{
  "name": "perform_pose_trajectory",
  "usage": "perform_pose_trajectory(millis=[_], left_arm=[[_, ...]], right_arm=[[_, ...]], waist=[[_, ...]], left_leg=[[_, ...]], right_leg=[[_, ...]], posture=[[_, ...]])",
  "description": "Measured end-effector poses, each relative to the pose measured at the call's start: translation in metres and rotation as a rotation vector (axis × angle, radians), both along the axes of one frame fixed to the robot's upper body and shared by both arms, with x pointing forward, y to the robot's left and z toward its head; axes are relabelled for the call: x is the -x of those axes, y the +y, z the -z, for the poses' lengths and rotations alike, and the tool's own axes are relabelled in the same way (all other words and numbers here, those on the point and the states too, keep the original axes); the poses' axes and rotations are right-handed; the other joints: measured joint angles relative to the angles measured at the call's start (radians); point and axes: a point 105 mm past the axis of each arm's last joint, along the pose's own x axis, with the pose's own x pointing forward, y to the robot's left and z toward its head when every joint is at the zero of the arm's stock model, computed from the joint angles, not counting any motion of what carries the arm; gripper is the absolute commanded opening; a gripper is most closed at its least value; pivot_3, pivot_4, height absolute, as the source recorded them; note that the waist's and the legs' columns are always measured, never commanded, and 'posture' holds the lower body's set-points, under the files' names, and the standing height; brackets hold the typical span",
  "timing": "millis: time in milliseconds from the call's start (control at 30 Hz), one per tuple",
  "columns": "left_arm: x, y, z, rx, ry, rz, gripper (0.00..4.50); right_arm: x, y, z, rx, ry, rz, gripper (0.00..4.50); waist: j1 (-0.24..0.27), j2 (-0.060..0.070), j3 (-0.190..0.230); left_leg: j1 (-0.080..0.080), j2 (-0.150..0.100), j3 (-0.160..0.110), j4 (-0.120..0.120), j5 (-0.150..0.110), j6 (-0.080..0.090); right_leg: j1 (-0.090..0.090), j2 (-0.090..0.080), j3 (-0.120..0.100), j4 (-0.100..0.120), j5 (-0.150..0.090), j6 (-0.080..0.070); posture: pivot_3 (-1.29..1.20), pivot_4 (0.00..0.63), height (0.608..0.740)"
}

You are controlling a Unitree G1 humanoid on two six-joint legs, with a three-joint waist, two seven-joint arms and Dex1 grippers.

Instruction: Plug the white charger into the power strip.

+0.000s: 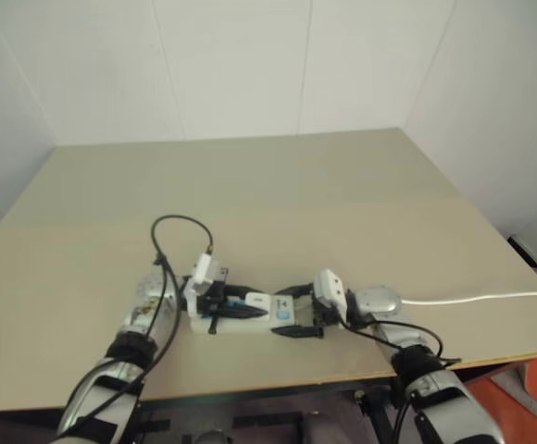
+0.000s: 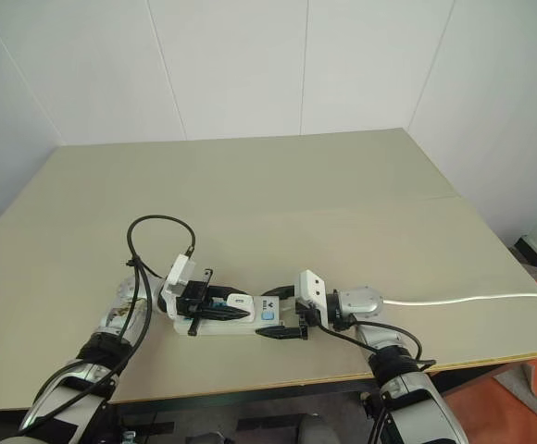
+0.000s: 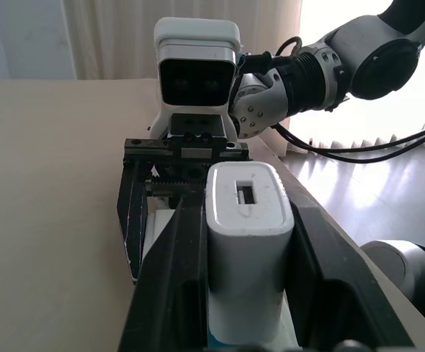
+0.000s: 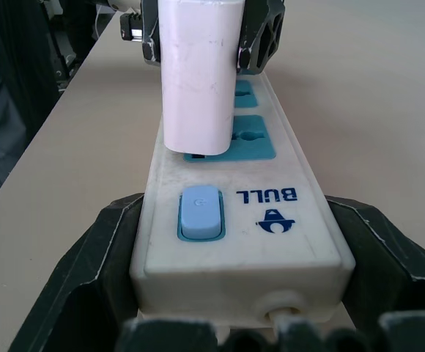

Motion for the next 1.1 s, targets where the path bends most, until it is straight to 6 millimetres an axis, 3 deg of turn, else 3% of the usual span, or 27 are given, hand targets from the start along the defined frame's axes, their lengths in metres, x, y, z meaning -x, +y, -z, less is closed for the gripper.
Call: perform_pose_trajectory(millis=[667, 733, 900, 1000, 1033, 1100], left_arm=[[0.005, 0.003, 0.004, -0.009, 0.034, -0.101, 1.01], [0.004, 0.003, 0.005, -0.010, 0.035, -0.094, 1.74], [-0.003, 0.033, 0.006, -0.052, 0.048, -0.171, 3.24], [-0.003, 0.034, 0.006, -0.037, 0.043, -0.168, 4.22], [-0.003, 0.035, 0.006, -0.038, 0.043, -0.162, 4.47], [-0.002, 0.036, 0.003, -0.034, 0.038, -0.151, 4.47]], right_arm=[[0.000, 0.002, 0.001, -0.004, -0.002, -0.005, 3.41], [0.000, 0.002, 0.001, -0.005, -0.003, -0.006, 3.41], [-0.001, -0.003, 0.002, 0.000, -0.002, 0.002, 3.41], [-0.001, -0.005, 0.002, 0.003, -0.002, 0.006, 3.41], [-0.001, -0.005, 0.002, 0.003, -0.002, 0.005, 3.41], [-0.001, -0.005, 0.002, 0.003, -0.003, 0.004, 3.41]], waist=[[0.000, 0.000, 0.000], [0.000, 0.000, 0.000], [0.007, 0.003, -0.002], [0.016, 0.002, -0.003], [0.016, 0.002, -0.003], [0.017, 0.002, -0.003]], left_leg=[[0.001, 0.002, 0.000, -0.001, 0.000, 0.000], [0.002, 0.002, 0.000, -0.001, 0.000, 0.000], [0.003, 0.000, 0.000, -0.001, 0.000, 0.000], [0.003, 0.000, 0.001, -0.001, 0.000, 0.000], [0.003, 0.000, 0.001, -0.001, 0.000, 0.000], [0.003, 0.000, 0.000, -0.001, 0.000, 0.000]], right_leg=[[0.000, 0.002, 0.000, 0.000, 0.000, -0.001], [0.000, 0.002, 0.000, 0.000, 0.000, -0.001], [0.002, 0.000, 0.000, 0.000, -0.001, -0.001], [0.002, -0.001, 0.000, 0.000, -0.001, -0.001], [0.002, 0.000, 0.000, 0.000, -0.001, -0.001], [0.002, 0.000, 0.000, 0.000, -0.001, -0.001]], posture=[[0.00, 0.150, 0.740], [0.00, 0.150, 0.740], [0.00, 0.150, 0.740], [0.00, 0.150, 0.740], [0.00, 0.150, 0.740], [0.00, 0.150, 0.740]])
